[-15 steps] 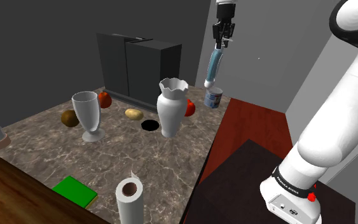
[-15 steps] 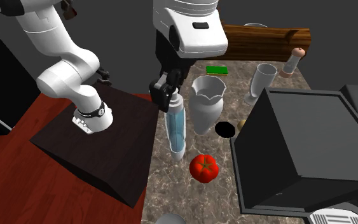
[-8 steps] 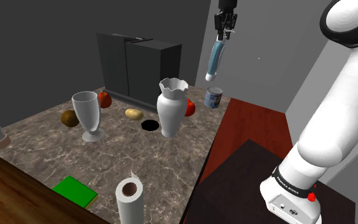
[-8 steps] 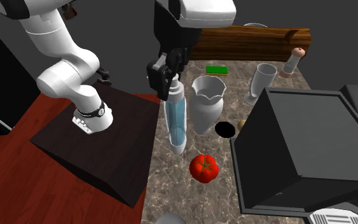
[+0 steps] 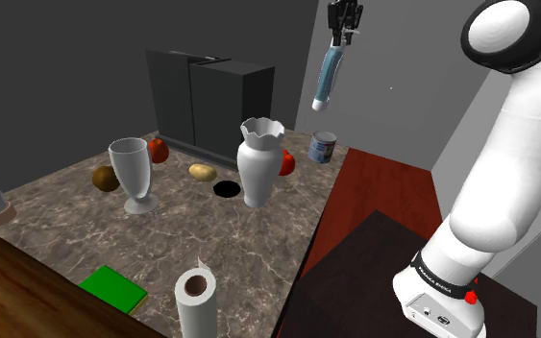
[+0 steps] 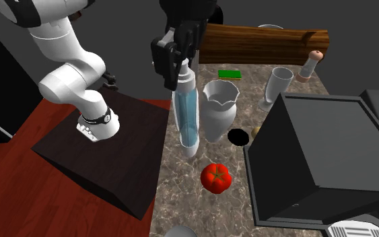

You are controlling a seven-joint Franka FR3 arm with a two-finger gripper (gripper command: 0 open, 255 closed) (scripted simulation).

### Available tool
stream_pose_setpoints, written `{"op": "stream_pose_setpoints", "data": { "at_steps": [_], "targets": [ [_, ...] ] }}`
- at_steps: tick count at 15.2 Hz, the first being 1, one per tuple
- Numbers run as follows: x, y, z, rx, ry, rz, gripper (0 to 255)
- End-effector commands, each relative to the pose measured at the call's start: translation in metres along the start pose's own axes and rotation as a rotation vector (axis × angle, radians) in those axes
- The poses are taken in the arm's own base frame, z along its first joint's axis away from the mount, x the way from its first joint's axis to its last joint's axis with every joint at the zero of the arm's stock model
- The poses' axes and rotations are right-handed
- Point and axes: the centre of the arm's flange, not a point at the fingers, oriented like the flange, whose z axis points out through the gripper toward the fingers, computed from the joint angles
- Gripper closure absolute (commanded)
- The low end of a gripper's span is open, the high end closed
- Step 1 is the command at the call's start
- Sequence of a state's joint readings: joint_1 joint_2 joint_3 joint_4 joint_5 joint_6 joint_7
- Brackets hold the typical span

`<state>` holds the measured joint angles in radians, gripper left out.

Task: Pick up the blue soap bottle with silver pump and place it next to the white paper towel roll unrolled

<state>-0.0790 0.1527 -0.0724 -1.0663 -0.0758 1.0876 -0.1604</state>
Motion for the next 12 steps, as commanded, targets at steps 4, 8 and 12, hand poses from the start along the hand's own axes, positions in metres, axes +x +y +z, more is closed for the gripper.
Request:
{"op": "stream_pose_setpoints", "data": {
  "at_steps": [4,8,12],
  "targets": [
    [-0.022,-0.048,-0.004,0.0,0.0,0.0,255],
    [-0.043,-0.096,-0.005,0.0,0.0,0.0,255],
    [-0.063,-0.145,-0.005,0.0,0.0,0.0,255]
  ]
}}
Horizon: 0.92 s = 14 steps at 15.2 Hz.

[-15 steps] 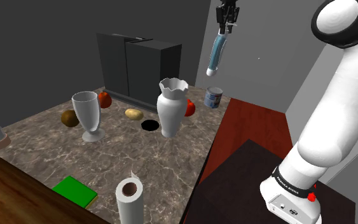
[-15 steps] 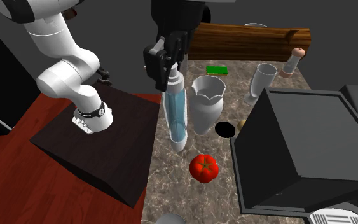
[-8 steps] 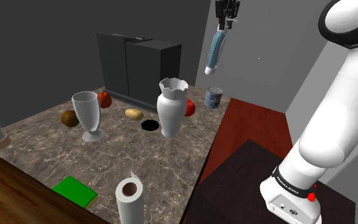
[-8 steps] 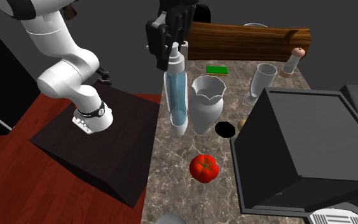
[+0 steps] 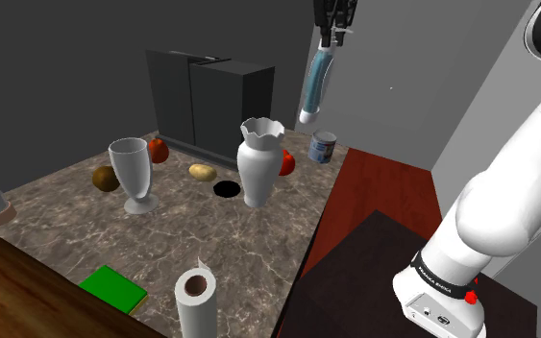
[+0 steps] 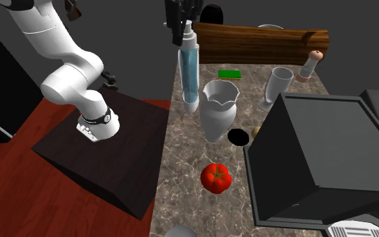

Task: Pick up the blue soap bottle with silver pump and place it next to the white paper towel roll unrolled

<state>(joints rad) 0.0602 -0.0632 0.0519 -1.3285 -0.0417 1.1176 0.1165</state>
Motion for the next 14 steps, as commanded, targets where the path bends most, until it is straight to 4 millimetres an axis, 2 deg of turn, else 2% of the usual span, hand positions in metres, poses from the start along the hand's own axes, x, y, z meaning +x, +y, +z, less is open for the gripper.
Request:
{"op": "stream_pose_setpoints", "data": {
  "at_steps": [1,14],
  "targets": [
    [-0.01,-0.024,-0.002,0.0,0.0,0.002,255],
    [-0.077,-0.182,-0.002,0.0,0.0,0.002,255]
  ]
}}
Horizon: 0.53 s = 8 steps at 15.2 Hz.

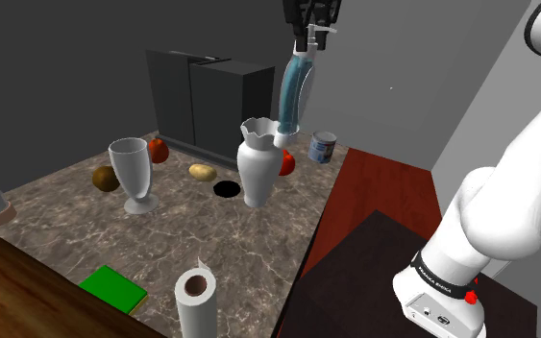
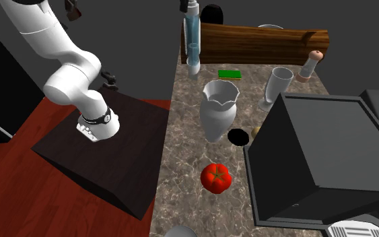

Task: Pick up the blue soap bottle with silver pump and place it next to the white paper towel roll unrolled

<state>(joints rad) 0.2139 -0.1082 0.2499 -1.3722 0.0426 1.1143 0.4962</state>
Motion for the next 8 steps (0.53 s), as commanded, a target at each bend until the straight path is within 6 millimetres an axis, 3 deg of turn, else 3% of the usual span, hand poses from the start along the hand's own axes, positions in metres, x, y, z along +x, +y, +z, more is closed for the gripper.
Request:
{"op": "stream_pose_setpoints", "data": {
  "at_steps": [1,8],
  "targets": [
    [-0.012,-0.024,-0.001,0.0,0.0,0.002,255],
    [-0.05,-0.114,-0.002,0.0,0.0,0.002,255]
  ]
}}
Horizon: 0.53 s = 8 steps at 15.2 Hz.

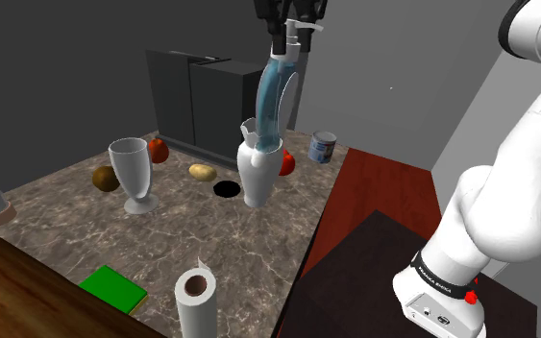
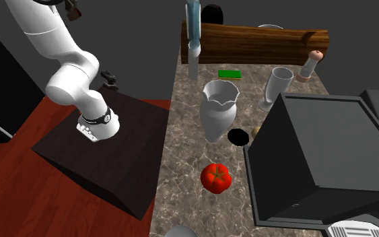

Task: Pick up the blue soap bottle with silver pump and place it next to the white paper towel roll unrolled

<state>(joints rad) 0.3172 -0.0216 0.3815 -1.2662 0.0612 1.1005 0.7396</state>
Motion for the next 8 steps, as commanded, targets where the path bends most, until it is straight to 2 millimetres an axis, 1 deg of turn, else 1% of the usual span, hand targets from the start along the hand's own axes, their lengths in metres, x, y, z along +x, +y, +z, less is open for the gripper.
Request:
{"op": "stream_pose_setpoints", "data": {
  "at_steps": [1,8],
  "targets": [
    [-0.005,-0.015,0.006,0.001,0.0,0.004,255],
    [0.0,-0.017,0.043,0.001,0.0,0.004,255]
  ]
}}
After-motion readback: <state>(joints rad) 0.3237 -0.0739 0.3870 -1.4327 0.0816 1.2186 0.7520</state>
